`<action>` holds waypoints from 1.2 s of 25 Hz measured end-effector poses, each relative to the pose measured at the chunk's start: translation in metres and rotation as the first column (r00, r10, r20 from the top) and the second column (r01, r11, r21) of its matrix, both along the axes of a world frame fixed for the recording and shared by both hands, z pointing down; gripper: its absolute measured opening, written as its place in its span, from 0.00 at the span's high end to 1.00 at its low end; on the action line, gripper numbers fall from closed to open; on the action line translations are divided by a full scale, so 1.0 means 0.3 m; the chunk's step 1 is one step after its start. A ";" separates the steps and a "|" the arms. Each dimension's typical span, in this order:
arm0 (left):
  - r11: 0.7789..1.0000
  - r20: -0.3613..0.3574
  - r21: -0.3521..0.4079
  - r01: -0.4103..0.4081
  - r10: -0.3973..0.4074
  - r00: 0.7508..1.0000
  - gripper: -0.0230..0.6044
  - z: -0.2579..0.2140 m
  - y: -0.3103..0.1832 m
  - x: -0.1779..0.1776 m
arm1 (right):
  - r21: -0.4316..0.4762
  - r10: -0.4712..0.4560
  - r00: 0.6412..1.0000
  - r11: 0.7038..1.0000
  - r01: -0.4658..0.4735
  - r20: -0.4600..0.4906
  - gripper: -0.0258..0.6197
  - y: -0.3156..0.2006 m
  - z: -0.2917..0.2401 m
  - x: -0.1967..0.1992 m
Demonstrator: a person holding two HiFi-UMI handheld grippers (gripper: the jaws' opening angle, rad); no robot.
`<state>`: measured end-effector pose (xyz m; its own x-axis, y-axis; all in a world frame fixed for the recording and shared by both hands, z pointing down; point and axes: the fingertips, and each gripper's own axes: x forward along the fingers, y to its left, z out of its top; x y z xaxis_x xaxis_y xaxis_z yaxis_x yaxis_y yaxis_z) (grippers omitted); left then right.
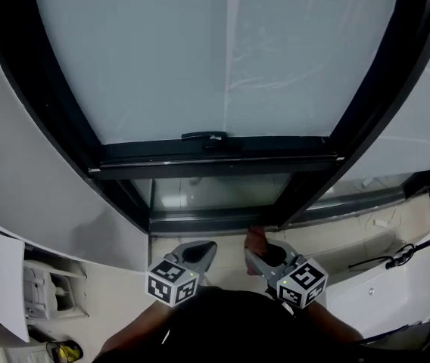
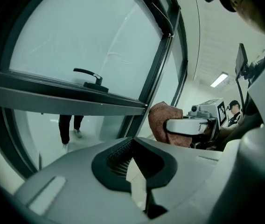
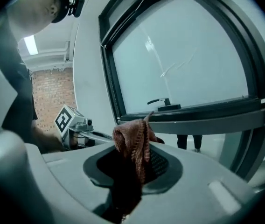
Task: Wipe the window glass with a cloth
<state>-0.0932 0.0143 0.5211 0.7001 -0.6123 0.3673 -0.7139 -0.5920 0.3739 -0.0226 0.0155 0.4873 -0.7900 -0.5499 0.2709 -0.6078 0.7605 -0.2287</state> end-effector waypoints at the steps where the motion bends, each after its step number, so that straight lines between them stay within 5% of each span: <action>1: 1.000 -0.003 0.002 0.010 -0.010 1.000 0.94 -0.005 0.031 0.030 | -0.005 -0.004 1.000 1.000 0.004 0.007 0.84 0.030 -0.004 0.033; 9: 1.000 -0.004 0.015 -0.020 0.020 1.000 0.94 -0.035 0.345 0.356 | 0.020 -0.062 0.996 0.998 0.061 0.056 0.84 0.382 -0.022 0.229; 13: 1.000 0.010 -0.008 0.003 -0.003 1.000 0.94 -0.006 0.515 0.424 | 0.031 -0.061 0.993 0.998 0.059 0.104 0.84 0.521 -0.024 0.311; 22: 0.993 0.044 -0.049 0.105 -0.103 0.994 0.94 0.032 0.750 0.338 | 0.064 -0.092 0.986 0.994 0.084 0.136 0.84 0.701 -0.043 0.314; 30: 0.999 0.038 0.026 0.035 -0.036 0.999 0.94 -0.066 0.775 0.223 | 0.069 -0.026 0.993 0.997 0.018 0.112 0.84 0.753 -0.055 0.200</action>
<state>-0.0262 0.2469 0.5013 0.6636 -0.6458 0.3777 -0.7481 -0.5753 0.3307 0.0374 0.2413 0.4706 -0.8256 -0.5462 0.1419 -0.5639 0.7894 -0.2426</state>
